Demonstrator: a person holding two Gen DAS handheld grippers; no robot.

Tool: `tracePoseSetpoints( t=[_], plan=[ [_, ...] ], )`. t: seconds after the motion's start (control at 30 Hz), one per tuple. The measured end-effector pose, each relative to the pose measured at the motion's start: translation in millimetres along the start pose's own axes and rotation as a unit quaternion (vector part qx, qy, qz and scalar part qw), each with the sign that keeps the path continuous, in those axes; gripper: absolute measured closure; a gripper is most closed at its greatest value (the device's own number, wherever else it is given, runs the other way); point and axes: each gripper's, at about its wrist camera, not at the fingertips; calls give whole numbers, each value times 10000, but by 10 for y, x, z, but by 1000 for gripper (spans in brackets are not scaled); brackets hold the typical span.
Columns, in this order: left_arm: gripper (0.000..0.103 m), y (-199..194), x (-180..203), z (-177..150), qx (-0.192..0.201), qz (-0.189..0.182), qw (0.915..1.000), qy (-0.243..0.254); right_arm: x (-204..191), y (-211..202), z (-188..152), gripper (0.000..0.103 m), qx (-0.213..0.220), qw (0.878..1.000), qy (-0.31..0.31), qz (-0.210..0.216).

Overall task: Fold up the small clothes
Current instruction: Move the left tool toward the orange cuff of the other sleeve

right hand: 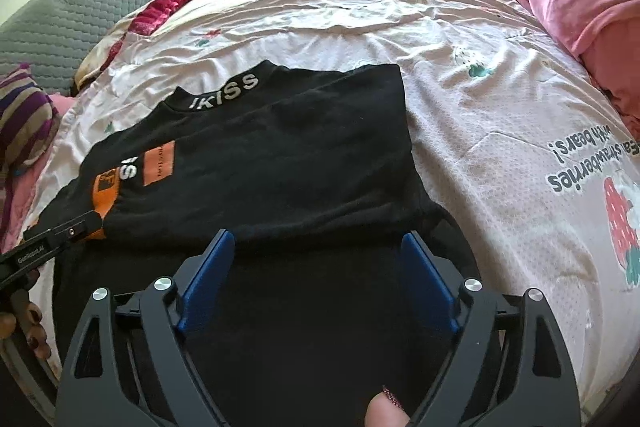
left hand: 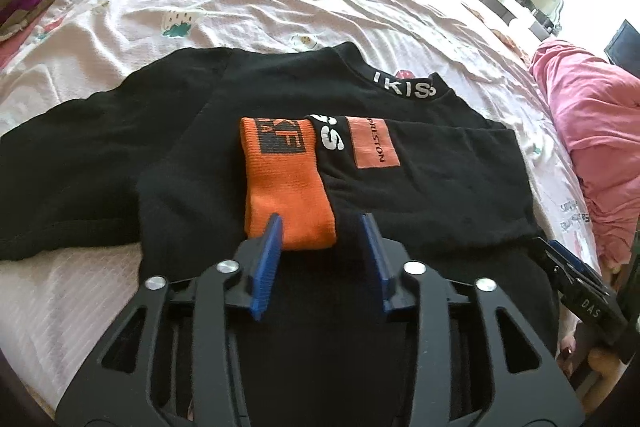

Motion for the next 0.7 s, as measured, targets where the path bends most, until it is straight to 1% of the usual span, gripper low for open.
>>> tracePoseSetpoints(
  t=[0.07,0.13,0.17,0.2,0.23,0.27,0.3,0.33,0.4,0.43,0.57,0.7],
  plan=[
    [61,-73,-4,-3,53,55,10000,41,-29,-52,11,18,70,10000,28,13],
    [50,-147,-16,-1,94,81,9999,66,-71,-112,20,18,158,9999,22,25],
    [38,-194,-30,0,140,92,9998,65,-84,-131,25,18,180,9998,17,46],
    [30,-252,-51,5,199,109,9997,46,-109,-166,26,18,208,9998,-1,70],
    [29,-293,-66,11,239,116,9996,34,-135,-199,28,18,239,9997,-31,89],
    [25,-327,-79,16,266,134,9996,27,-165,-217,34,18,264,9996,-69,103],
    [18,-361,-95,19,288,158,9995,21,-193,-236,38,9,283,9995,-110,111],
    [15,-411,-116,26,333,195,9993,23,-226,-266,43,4,339,9992,-152,114],
    [10,-482,-145,42,410,216,9989,22,-284,-312,49,5,416,9988,-228,114],
    [10,-526,-160,50,460,237,9987,22,-314,-330,56,5,442,9986,-264,116],
    [10,-665,-203,80,635,338,9974,70,-420,-381,82,5,502,9980,-333,208],
    [10,-773,-282,103,728,406,9965,4,-532,-426,115,5,555,9972,-424,275]
  ],
)
Point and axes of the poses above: each gripper's, at about its wrist camera, not at the fingertips, and y roughly the way its jaws point, x to its right, z to its top, and after that the axes turned 9 degrees about x, right-handed
